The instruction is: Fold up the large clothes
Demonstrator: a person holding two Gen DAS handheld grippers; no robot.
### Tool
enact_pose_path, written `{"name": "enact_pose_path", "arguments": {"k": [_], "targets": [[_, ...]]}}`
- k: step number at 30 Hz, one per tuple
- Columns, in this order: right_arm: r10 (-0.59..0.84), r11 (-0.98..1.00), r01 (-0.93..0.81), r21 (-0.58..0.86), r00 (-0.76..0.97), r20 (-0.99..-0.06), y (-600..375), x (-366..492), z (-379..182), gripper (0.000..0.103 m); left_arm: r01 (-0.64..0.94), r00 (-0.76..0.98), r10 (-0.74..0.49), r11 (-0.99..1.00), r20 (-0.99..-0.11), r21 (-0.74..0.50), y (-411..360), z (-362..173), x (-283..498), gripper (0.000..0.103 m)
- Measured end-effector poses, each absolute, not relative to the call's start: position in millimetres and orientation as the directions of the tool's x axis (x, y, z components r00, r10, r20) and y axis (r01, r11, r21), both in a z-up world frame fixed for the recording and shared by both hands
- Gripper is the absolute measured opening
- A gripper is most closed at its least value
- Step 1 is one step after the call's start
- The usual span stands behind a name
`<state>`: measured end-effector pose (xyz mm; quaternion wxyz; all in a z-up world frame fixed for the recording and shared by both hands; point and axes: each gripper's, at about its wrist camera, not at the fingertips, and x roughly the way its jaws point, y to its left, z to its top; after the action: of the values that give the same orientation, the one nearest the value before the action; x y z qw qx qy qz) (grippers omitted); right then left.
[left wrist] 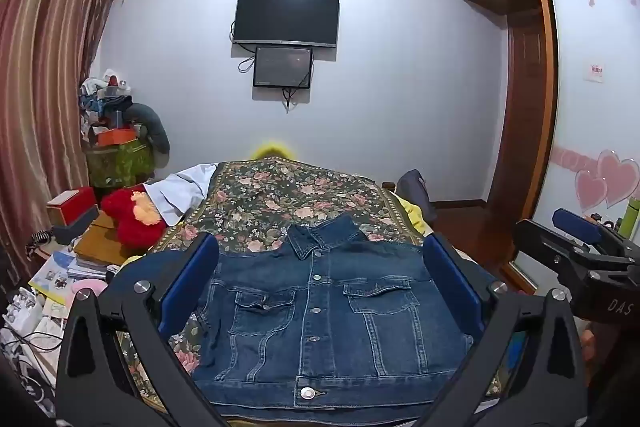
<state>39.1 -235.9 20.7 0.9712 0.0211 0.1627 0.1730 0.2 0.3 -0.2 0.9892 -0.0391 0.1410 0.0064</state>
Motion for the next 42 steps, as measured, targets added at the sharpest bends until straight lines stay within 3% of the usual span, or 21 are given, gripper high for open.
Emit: {"name": "enact_pose_path", "arguments": {"k": [42], "targets": [[0.341,0.94,-0.316,0.129,0.89,-0.302,-240.1,45.5,19.6,0.103,-0.02,0.959,-0.003,0.997,-0.284,-0.076,-2.3,0.8,8.3,0.103]]}}
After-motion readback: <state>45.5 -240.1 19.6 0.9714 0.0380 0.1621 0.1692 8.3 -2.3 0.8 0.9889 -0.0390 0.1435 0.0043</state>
